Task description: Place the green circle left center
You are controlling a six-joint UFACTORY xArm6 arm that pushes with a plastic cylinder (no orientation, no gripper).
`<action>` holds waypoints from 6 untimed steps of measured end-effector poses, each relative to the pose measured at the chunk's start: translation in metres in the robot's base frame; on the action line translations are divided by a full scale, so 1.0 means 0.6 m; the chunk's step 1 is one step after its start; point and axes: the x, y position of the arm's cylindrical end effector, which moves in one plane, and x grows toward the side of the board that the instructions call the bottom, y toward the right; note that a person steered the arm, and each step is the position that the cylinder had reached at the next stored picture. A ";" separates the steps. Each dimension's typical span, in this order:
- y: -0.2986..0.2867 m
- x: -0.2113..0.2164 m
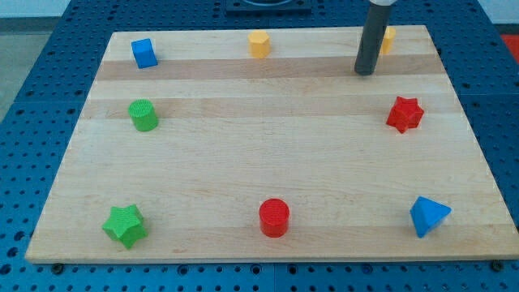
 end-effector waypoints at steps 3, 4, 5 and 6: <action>-0.149 0.026; -0.157 0.029; -0.207 0.056; -0.309 0.127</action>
